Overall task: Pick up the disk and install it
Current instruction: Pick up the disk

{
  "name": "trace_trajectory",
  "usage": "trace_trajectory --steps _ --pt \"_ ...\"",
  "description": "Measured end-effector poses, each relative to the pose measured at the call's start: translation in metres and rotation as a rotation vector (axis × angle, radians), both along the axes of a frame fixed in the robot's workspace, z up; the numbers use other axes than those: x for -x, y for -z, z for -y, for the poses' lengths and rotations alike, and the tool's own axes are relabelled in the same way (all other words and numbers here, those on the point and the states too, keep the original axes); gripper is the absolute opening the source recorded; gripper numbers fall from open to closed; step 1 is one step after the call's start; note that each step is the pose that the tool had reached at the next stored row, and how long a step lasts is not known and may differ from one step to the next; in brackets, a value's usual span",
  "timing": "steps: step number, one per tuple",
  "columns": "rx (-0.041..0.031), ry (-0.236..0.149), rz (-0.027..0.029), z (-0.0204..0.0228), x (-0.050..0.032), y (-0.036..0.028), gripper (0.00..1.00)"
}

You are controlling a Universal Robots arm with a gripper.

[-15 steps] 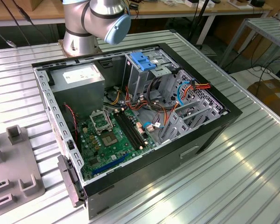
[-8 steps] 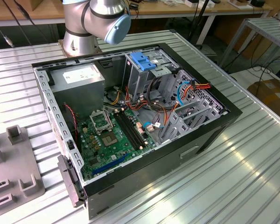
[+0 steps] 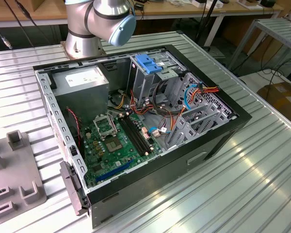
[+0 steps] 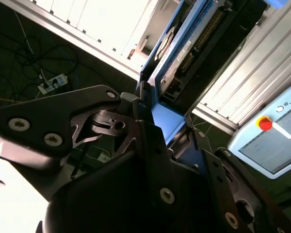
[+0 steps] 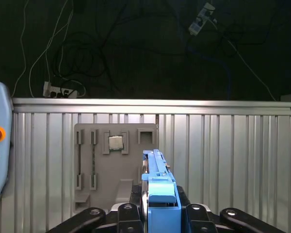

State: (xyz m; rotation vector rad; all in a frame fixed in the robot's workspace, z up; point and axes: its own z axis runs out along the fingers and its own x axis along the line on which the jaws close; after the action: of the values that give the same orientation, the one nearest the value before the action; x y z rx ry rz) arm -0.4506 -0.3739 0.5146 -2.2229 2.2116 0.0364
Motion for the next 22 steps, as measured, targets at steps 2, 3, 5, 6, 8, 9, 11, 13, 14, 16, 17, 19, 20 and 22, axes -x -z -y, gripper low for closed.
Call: trace_trajectory --steps 2,3,5,6,8,9,11,13,14,16,17,19,20,22 --pt "0.0004 0.0 0.0001 0.0001 -0.0049 0.0027 0.37" --pt "0.0005 0.0 0.0 0.0002 -0.0094 0.003 0.37" --pt "0.0005 0.0 0.0001 0.0002 -0.0145 0.0032 0.37" --pt "0.0005 0.0 0.0001 0.0002 -0.0181 0.0032 0.37" --pt "0.0006 0.0 0.0 0.0002 -0.0223 0.0032 0.37" --pt "0.0005 0.0 0.0 0.0002 -0.0253 0.0032 0.37" --pt "0.0005 0.0 0.0 0.0002 -0.0296 0.0032 0.37" --pt "0.0005 0.0 0.0001 0.0002 -0.0351 0.0033 0.37" --pt "0.0005 0.0 0.0001 0.0002 -0.037 0.0033 0.37" --pt "0.0005 0.0 0.0001 0.0002 -0.0405 0.0033 0.37" --pt "0.0006 0.0 0.0 0.0002 -0.0432 0.0032 0.37" --pt "0.0005 0.0 0.0 0.0002 -0.0482 0.0033 0.37" --pt "0.0005 0.0 0.0001 0.0002 -0.0502 0.0033 0.37" --pt "0.0005 0.0 0.0001 0.0002 -0.0539 0.0033 0.37"
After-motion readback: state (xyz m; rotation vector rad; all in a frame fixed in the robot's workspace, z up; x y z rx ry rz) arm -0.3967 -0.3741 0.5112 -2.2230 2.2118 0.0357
